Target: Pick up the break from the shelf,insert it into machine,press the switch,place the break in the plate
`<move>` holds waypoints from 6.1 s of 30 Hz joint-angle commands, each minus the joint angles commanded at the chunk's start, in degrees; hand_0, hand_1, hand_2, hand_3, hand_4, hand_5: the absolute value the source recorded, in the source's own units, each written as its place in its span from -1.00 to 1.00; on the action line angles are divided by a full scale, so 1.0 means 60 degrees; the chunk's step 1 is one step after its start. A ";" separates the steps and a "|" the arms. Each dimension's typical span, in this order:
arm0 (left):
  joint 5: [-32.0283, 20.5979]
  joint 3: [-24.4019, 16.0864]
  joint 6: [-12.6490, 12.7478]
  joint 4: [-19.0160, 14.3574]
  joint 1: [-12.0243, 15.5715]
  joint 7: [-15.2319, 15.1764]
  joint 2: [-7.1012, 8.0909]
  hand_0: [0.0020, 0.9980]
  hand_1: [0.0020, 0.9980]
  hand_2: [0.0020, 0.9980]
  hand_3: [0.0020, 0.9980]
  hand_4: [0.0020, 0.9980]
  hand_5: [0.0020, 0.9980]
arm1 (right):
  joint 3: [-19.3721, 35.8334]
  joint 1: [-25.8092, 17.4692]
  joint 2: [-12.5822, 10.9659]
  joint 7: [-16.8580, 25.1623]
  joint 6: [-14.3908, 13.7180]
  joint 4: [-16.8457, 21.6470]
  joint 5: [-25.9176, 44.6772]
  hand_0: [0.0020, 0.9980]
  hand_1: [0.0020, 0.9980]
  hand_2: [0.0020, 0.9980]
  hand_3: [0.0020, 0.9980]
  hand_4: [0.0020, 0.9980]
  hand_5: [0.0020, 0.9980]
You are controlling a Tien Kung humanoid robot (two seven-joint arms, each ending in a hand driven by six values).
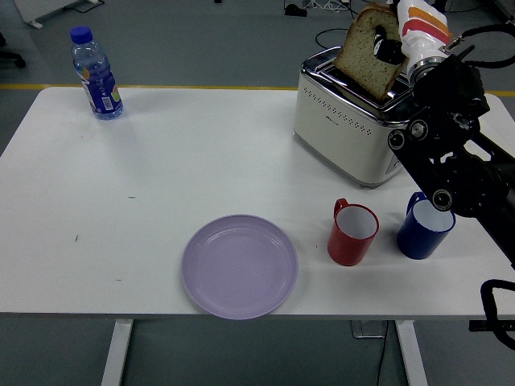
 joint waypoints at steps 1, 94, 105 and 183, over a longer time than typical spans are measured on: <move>0.0003 0.0002 0.0000 0.0000 -0.0005 0.0001 -0.0001 -0.17 -0.04 0.02 0.17 -0.25 1.00 | 0.0000 0.0004 0.0013 0.0023 -0.0016 -0.0044 -0.0008 -0.40 -0.32 -0.18 0.02 -0.13 -1.00; -0.0006 0.0034 -0.0043 0.0000 0.0158 -0.0029 -0.0058 -0.16 -0.04 0.03 0.16 -0.27 1.00 | 0.0404 -0.4302 -0.2581 0.0080 0.0064 0.2586 0.1105 -0.48 -0.42 -0.22 0.19 -0.21 -0.98; -0.0004 0.0019 -0.0039 0.0000 0.0139 -0.0034 -0.0059 -0.16 -0.04 0.02 0.16 -0.27 1.00 | 0.0286 -0.4259 -0.2347 0.0088 0.0051 0.2193 0.1134 -0.48 -0.42 -0.23 0.19 -0.22 -0.96; 0.0133 -0.0025 -0.0122 0.0000 0.0149 0.0019 -0.0035 -0.17 -0.04 0.02 0.16 -0.27 1.00 | -0.0030 -0.4371 -0.1927 -0.0040 -0.0165 0.1400 0.1170 -0.49 -0.43 -0.23 0.20 -0.21 -0.94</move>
